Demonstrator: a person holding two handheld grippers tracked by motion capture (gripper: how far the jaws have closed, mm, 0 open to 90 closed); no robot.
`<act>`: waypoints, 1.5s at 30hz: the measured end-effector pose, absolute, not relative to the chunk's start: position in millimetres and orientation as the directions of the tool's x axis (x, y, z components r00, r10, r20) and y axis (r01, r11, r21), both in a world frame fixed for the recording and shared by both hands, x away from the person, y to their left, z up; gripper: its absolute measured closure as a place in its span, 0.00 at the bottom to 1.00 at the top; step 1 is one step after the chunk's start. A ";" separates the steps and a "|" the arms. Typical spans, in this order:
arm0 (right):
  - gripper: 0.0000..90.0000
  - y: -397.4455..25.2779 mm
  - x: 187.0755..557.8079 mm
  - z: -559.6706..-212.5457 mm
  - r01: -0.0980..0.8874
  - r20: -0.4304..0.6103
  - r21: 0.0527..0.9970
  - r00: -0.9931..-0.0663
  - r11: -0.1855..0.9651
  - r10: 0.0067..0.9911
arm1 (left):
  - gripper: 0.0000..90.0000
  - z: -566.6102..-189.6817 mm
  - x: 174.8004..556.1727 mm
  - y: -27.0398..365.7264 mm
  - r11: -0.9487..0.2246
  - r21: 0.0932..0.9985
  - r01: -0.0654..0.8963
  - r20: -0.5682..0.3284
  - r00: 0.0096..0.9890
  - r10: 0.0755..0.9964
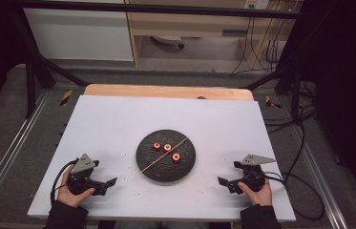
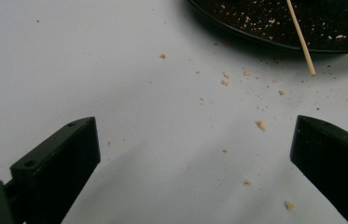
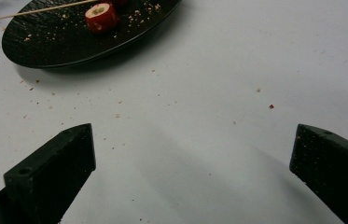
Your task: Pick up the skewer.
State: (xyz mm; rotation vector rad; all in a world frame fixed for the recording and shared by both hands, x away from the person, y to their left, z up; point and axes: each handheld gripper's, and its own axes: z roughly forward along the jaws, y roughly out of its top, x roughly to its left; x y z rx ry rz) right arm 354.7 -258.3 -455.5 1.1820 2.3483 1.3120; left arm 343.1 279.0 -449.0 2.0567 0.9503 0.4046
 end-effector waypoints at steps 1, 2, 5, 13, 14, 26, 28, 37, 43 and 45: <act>0.01 -258.4 354.6 -455.5 0.542 0.192 0.789 -0.665 0.290 0.721 | 0.01 -448.7 343.1 278.6 -0.382 0.787 0.485 -0.047 0.664 0.746; 0.01 -258.4 354.4 -455.5 0.540 0.194 0.790 -0.668 0.289 0.719 | 0.01 -448.4 342.9 278.1 -0.383 0.787 0.484 -0.046 0.664 0.746; 0.01 -258.9 354.7 -455.3 0.540 0.191 0.789 -0.669 0.292 0.718 | 0.01 -447.7 342.4 276.3 -0.385 0.786 0.483 -0.046 0.667 0.744; 0.01 -258.5 354.9 -455.1 0.541 0.198 0.790 -0.671 0.289 0.715 | 0.02 -444.9 340.7 269.8 -0.391 0.789 0.474 -0.043 0.677 0.735; 0.01 -258.4 354.8 -455.1 0.545 0.201 0.787 -0.668 0.288 0.716 | 0.02 -444.2 340.6 268.9 -0.390 0.790 0.473 -0.044 0.678 0.734; 0.01 -257.4 354.7 -455.5 0.547 0.209 0.789 -0.667 0.279 0.715 | 0.02 -439.0 340.5 256.6 -0.404 0.783 0.474 -0.037 0.683 0.729; 0.01 -257.6 355.2 -455.7 0.545 0.205 0.790 -0.668 0.283 0.715 | 0.02 -438.7 340.5 254.5 -0.408 0.780 0.474 -0.036 0.685 0.728; 0.01 -257.3 355.5 -456.1 0.545 0.202 0.787 -0.670 0.288 0.715 | 0.02 -435.3 340.2 247.5 -0.415 0.776 0.475 -0.034 0.688 0.725; 0.01 -258.0 355.0 -455.3 0.546 0.204 0.788 -0.667 0.285 0.716 | 0.02 -429.8 342.0 239.9 -0.424 0.771 0.475 -0.029 0.692 0.722; 0.01 -258.3 355.2 -455.0 0.545 0.202 0.788 -0.669 0.287 0.716 | 0.02 -427.4 342.6 237.0 -0.429 0.770 0.472 -0.023 0.693 0.721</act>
